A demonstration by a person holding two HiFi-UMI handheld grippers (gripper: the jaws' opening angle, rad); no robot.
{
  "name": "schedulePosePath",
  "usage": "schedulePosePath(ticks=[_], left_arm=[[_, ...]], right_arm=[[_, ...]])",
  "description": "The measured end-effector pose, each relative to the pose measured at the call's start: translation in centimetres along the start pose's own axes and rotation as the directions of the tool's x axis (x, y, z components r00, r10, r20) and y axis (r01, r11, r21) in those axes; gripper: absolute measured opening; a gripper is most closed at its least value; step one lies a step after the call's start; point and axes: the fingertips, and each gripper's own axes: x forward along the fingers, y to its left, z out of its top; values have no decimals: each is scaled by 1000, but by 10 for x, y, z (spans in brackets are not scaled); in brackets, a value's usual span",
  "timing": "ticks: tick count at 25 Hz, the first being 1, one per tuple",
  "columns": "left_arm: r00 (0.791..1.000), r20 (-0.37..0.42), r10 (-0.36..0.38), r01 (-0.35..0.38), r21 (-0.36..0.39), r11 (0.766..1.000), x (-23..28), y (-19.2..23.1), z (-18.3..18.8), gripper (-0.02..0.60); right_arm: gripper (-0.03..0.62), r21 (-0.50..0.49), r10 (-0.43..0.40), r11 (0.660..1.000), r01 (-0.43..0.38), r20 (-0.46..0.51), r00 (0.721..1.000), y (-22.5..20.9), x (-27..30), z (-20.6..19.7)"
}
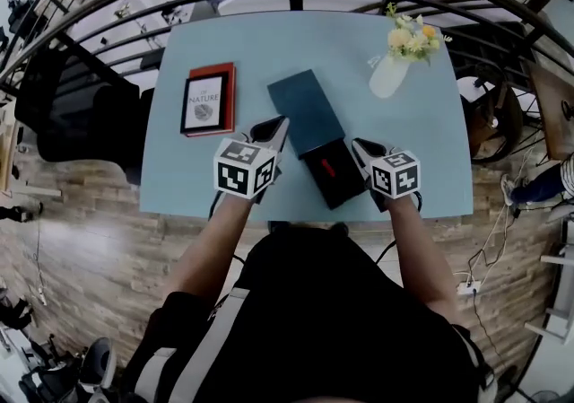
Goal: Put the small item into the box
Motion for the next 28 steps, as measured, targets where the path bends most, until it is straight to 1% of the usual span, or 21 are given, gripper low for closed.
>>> schedulePosePath(ticks=[4, 6, 8, 11, 14, 17, 20, 23, 28], left_arm=[[999, 34, -7, 6, 19, 1000, -1, -3, 23, 8], [998, 54, -14, 13, 26, 1000, -1, -5, 35, 8], [997, 69, -24, 21, 50, 999, -1, -9, 47, 8], [995, 99, -28, 20, 86, 996, -5, -11, 66, 8], [990, 137, -23, 9, 97, 995, -13, -11, 82, 8], [984, 181, -7, -12, 103, 995, -22, -11, 93, 8], [972, 232, 17, -38, 84, 996, -33, -12, 100, 8], [966, 257, 35, -56, 76, 996, -40, -12, 99, 8], [967, 248, 52, -69, 58, 996, -45, -7, 87, 8]], right_arm=[[7, 13, -22, 1000, 20, 103, 994, -6, -24, 33], [2, 12, -31, 1000, 29, 154, 988, -8, -37, 49], [2, 6, -37, 999, 37, 203, 978, -8, -51, 66], [2, -3, -41, 999, 43, 274, 961, -7, -73, 90], [1, -11, -44, 999, 50, 336, 941, -3, -94, 111], [2, -36, -44, 997, 64, 401, 915, 4, -113, 128], [0, -47, -49, 996, 81, 472, 880, 10, -133, 140], [0, -8, -54, 998, 69, 532, 845, 16, -152, 144], [0, -32, -64, 995, 99, 561, 826, 20, -167, 135]])
